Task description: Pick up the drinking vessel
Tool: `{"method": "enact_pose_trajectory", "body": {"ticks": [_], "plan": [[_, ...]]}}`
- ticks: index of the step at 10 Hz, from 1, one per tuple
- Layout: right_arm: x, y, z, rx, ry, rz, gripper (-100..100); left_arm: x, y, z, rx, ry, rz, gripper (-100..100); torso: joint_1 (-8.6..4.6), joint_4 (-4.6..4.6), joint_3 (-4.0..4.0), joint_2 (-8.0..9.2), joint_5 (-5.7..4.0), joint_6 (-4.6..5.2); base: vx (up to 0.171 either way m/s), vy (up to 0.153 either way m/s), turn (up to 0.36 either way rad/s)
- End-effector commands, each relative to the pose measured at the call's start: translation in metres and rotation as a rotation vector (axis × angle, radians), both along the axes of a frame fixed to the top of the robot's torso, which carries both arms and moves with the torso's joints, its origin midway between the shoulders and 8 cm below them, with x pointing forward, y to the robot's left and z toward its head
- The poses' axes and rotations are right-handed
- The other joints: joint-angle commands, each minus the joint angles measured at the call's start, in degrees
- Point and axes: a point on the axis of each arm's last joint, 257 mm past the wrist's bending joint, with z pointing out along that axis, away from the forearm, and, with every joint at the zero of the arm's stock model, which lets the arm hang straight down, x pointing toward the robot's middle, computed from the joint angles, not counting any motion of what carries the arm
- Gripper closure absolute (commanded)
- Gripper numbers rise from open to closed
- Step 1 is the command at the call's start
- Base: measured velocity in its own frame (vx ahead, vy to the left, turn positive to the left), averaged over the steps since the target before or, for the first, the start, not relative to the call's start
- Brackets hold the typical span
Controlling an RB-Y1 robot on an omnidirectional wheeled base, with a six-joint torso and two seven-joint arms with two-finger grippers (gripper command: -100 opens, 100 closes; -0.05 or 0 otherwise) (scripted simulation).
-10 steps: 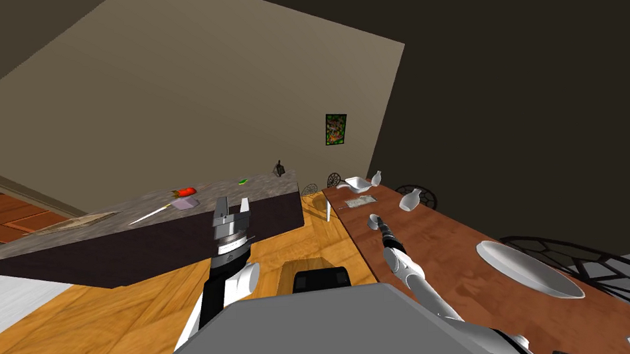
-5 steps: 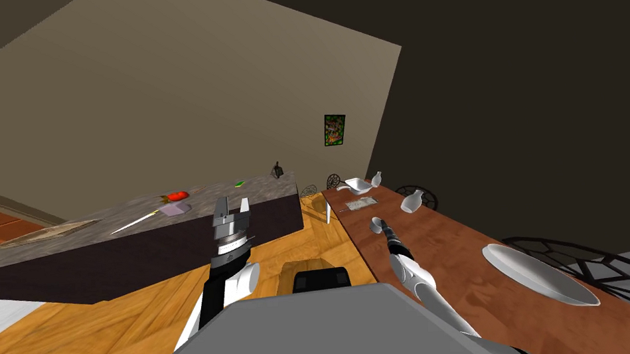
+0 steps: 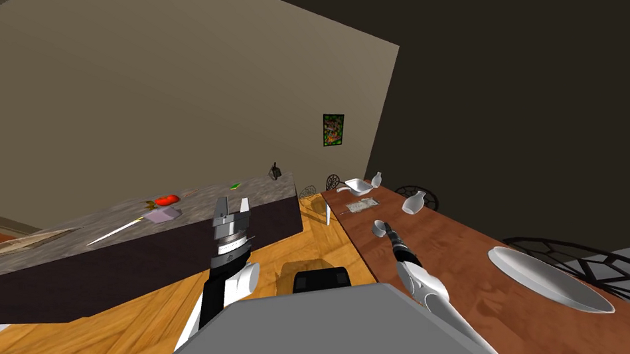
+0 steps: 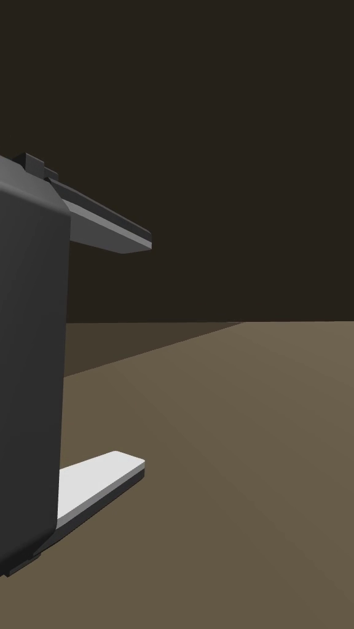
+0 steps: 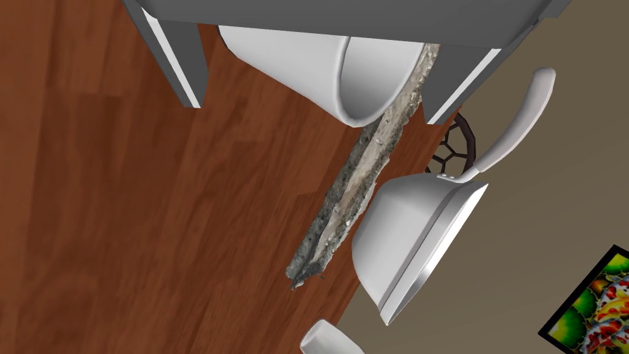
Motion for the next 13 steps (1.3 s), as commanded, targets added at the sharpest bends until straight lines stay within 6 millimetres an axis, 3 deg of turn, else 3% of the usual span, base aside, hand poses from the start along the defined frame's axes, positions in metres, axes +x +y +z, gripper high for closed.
{"method": "enact_pose_trajectory", "body": {"ticks": [1,9,11,12,13], "plan": [[-0.010,-0.003,0.000,-0.007,0.003,0.010,-100,0.000,0.000,0.000,0.000,0.000,0.000,0,0.00,0.00,0.00,0.00,0.00,0.00,0.088,0.025,-0.044],[-0.046,-0.010,-0.001,0.002,0.013,0.055,-100,0.000,0.000,0.000,0.000,0.000,0.000,0,-0.04,0.00,0.00,0.00,-0.01,-0.01,0.079,0.024,-0.041],[-0.045,-0.009,-0.001,0.008,0.009,0.053,-100,0.000,0.000,0.000,0.000,0.000,0.000,0,-0.01,-0.01,-0.02,-0.04,0.00,-0.02,0.053,0.014,-0.015],[-0.045,-0.009,-0.001,0.012,0.007,0.053,100,0.000,0.000,0.000,0.000,0.000,0.000,0,-0.05,0.02,0.05,0.09,-0.01,-0.02,0.006,0.002,0.001],[-0.045,-0.009,-0.001,0.011,0.007,0.053,100,0.000,0.000,0.000,0.000,0.000,0.000,0,-0.07,0.04,0.10,0.18,-0.02,-0.01,0.000,0.000,0.000]]}}
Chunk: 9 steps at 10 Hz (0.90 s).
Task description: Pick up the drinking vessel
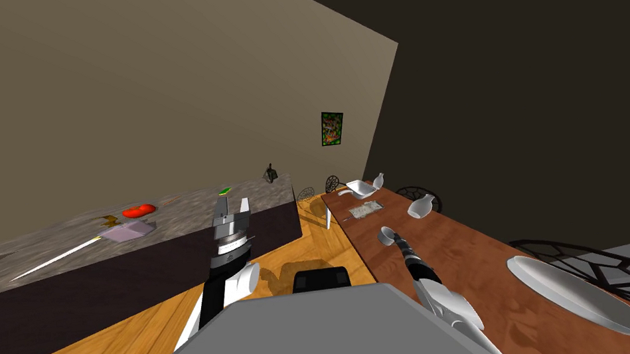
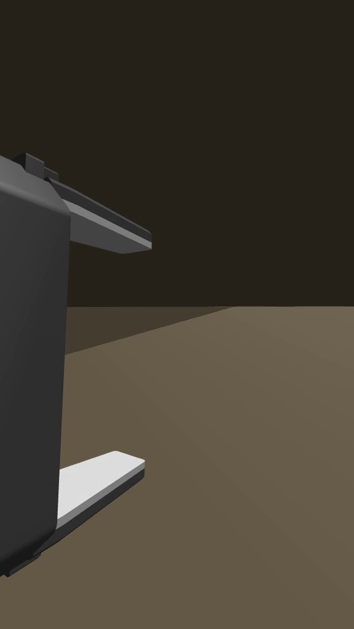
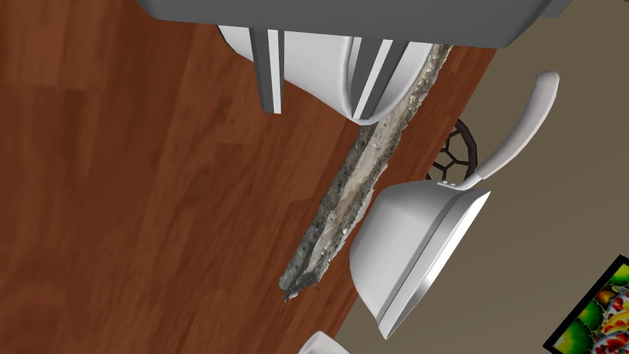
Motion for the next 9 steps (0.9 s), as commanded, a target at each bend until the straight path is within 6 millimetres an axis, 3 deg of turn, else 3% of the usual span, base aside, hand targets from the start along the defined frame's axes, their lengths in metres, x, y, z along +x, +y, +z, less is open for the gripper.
{"method": "enact_pose_trajectory", "body": {"ticks": [1,3,4,5,9], "plan": [[0.000,0.000,0.000,0.000,0.000,0.000,100,0.000,0.000,0.000,0.000,0.000,0.000,0,0.00,0.00,0.00,0.00,0.00,0.00,0.002,0.001,0.016],[0.001,0.001,0.001,-0.001,-0.002,0.002,100,0.000,0.000,0.000,0.000,0.000,0.000,0,-0.05,-0.02,0.01,0.03,-0.01,0.08,0.000,0.000,0.000],[0.001,0.001,0.001,-0.002,-0.003,0.003,0,0.000,0.000,0.000,0.000,0.000,0.000,0,-0.05,-0.02,0.01,0.04,-0.01,0.10,0.000,0.000,0.000],[0.008,0.000,0.000,0.004,-0.007,-0.014,100,0.000,0.000,0.000,0.000,0.000,0.000,0,-0.05,-0.02,0.01,0.04,-0.01,0.10,-0.066,-0.020,0.041],[0.026,0.003,0.001,-0.002,-0.011,-0.037,100,0.000,0.000,0.000,0.000,0.000,0.000,0,-0.26,-0.04,0.20,0.46,-0.17,0.25,-0.108,-0.031,0.049]]}}
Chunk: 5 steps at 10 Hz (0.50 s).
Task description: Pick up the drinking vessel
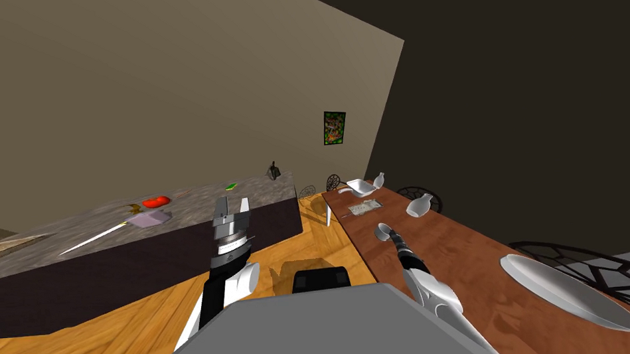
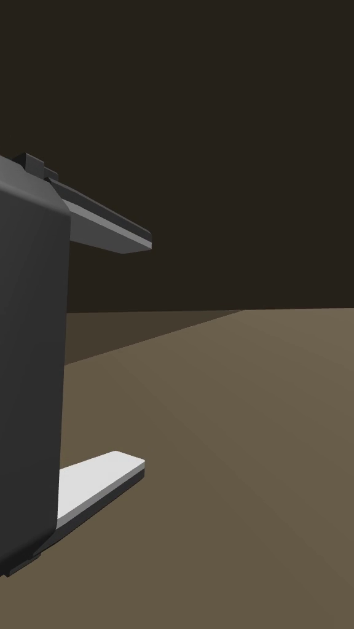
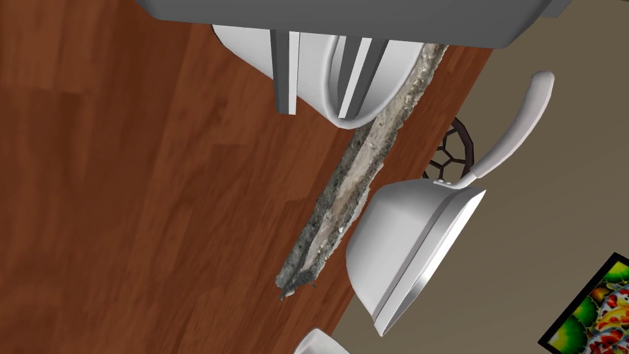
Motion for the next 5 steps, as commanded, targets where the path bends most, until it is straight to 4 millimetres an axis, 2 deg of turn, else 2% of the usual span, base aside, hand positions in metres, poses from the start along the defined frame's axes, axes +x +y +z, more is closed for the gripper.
{"method": "enact_pose_trajectory", "body": {"ticks": [1,2,5], "plan": [[0.010,0.002,-0.001,0.006,-0.001,-0.012,100,0.000,0.000,0.000,0.000,0.000,0.000,0,0.00,0.00,0.00,0.00,0.00,0.00,-0.081,-0.030,0.035],[0.009,0.001,0.000,-0.007,0.005,-0.012,100,0.000,0.000,0.000,0.000,0.000,0.000,0,-0.03,0.02,0.01,0.00,0.00,-0.05,-0.066,-0.022,0.037],[0.028,0.007,0.000,0.008,-0.001,-0.031,100,0.000,0.000,0.000,0.000,0.000,0.000,0,-0.01,0.02,0.00,-0.02,-0.02,-0.06,-0.082,-0.021,0.044]]}}
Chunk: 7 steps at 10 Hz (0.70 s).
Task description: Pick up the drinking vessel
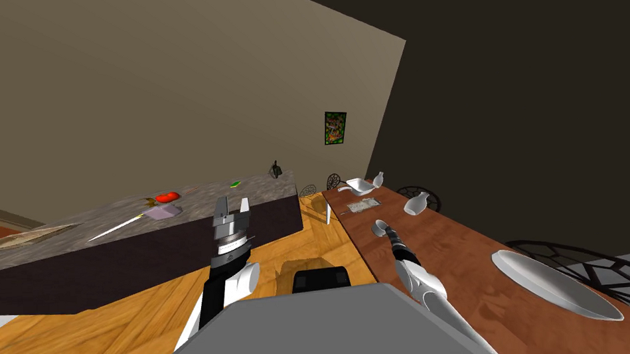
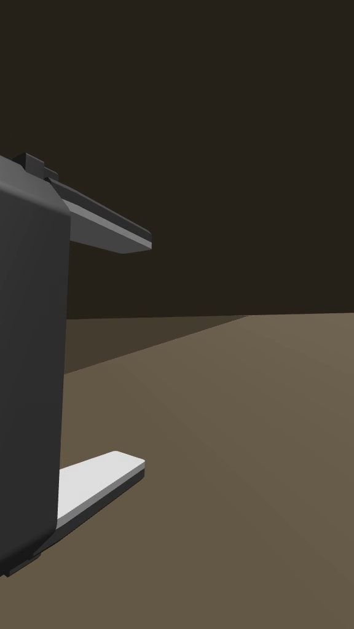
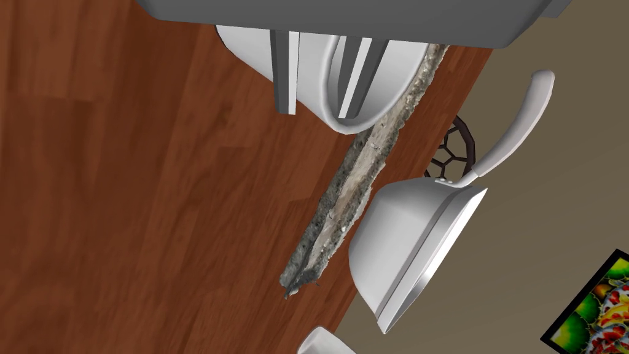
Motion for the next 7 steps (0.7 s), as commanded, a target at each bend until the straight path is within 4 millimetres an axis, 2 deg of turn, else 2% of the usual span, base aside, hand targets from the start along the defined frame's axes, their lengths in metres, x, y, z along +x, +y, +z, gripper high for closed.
{"method": "enact_pose_trajectory", "body": {"ticks": [1,4,5,6,7], "plan": [[0.004,0.001,-0.001,-0.011,0.007,-0.001,100,0.000,0.000,0.000,0.000,0.000,0.000,0,0.00,0.00,0.00,0.00,0.00,0.00,-0.075,-0.020,0.033],[0.022,0.009,-0.001,0.003,0.006,-0.014,100,0.000,0.000,0.000,0.000,0.000,0.000,0,0.00,0.01,0.01,0.00,0.02,0.04,-0.083,-0.025,0.037],[0.022,0.008,-0.001,-0.007,0.012,-0.014,100,0.000,0.000,0.000,0.000,0.000,0.000,0,0.00,0.02,0.03,0.05,0.01,0.01,-0.082,-0.018,0.038],[0.032,0.013,-0.001,0.007,0.009,-0.019,100,0.000,0.000,0.000,0.000,0.000,0.000,0,0.02,0.01,0.03,0.05,0.00,0.04,-0.094,-0.012,0.048],[0.031,0.012,-0.001,-0.004,0.015,-0.018,100,0.000,0.000,0.000,0.000,0.000,0.000,0,0.05,0.01,0.05,0.08,-0.02,-0.01,-0.070,-0.008,0.033]]}}
